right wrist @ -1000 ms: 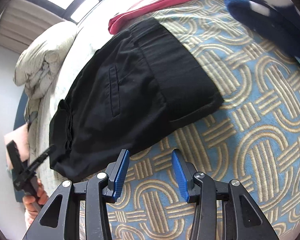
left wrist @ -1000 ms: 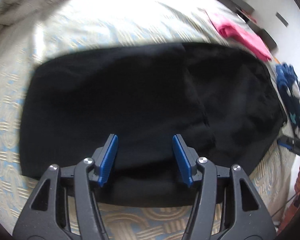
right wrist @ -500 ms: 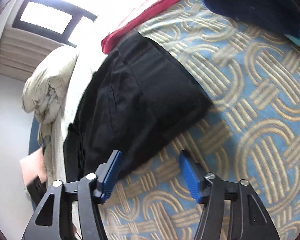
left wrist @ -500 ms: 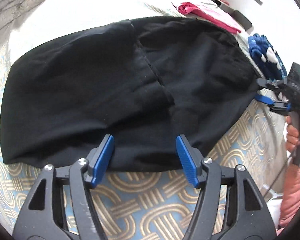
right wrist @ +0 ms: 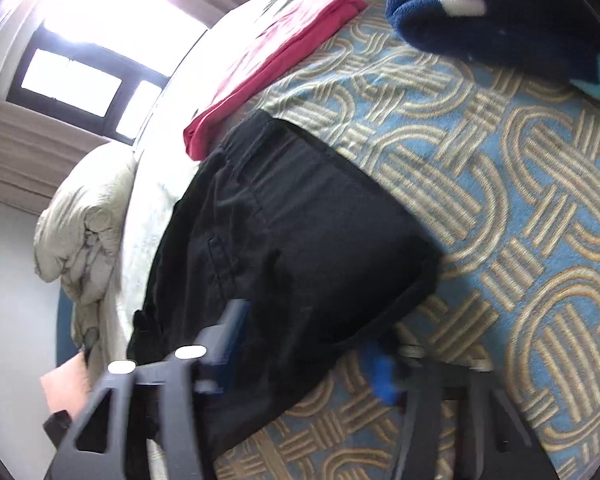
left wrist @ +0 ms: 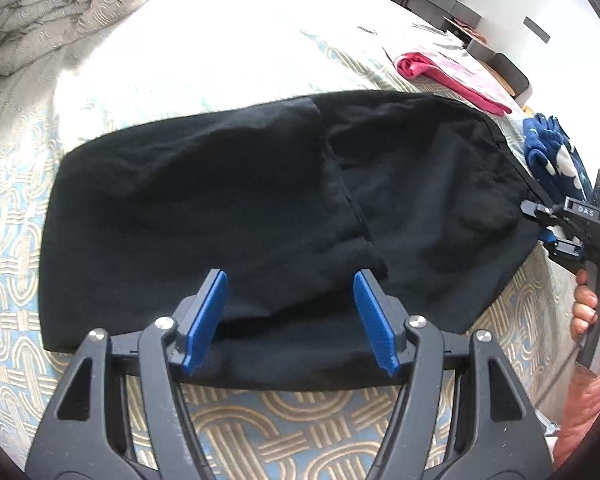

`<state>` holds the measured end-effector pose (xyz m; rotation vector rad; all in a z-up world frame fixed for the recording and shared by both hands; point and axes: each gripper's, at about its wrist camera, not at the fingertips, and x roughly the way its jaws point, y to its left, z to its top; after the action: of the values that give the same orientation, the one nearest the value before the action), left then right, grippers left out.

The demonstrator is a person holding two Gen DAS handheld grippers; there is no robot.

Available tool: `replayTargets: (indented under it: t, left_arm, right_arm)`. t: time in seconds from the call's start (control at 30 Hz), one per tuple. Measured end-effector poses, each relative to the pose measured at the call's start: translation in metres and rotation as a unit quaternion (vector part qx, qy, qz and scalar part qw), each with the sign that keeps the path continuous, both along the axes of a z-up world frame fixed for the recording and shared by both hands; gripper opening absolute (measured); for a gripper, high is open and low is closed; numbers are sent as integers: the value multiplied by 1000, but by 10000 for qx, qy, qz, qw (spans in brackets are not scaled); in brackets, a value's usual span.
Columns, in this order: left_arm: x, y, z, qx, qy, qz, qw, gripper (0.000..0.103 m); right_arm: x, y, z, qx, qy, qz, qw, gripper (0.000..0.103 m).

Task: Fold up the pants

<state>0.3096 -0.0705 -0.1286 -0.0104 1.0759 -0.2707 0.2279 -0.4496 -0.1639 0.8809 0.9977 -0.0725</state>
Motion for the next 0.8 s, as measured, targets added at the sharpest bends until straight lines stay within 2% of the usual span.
replayTargets:
  t: [0.13,0.27,0.37,0.43,0.5,0.63,0.67,0.7,0.73,0.77,0.8]
  left_arm:
    - [-2,5,4,-14,-177,143,9997,67]
    - [-3,11,8,-121,-262,122,9995,67]
    - [-3,16,11,-182,-339,188,9991,67]
    - [-2,19,12,-219,-365,245,9988,67]
    - [0,21,13,-224,-402,357,9983,67]
    - [4,25,13,-218,-454,426,9978,67]
    - [3,26,15,-233,-628,420,9969,67]
    - [2,26,18,-237,-827,419,9954,67]
    - [-1,27,21,-212,-1130,455,9923,67]
    - [-1,29,23,-210,-1283,469,9904,67]
    - [1,30,24,-263,-1302,445,9901,67]
  right_arm:
    - [-1,0,2,30,18,10,10000,32]
    - [5,2,-4,76,172,-63,9998,38]
    - [5,3,-6,145,88,-83,9998,49]
    - [7,3,-8,319,-64,-173,9993,65]
    - [9,4,-9,437,-266,-298,9982,74]
    - [16,7,-12,382,-527,-588,9961,74]
    - [18,8,-11,350,-568,-594,9960,73]
    - [20,9,-10,309,-580,-565,9962,62]
    - [24,11,-8,173,-534,-509,9971,39]
    - [27,12,-6,51,-457,-434,9980,28]
    - [29,12,-5,25,-464,-392,9981,23]
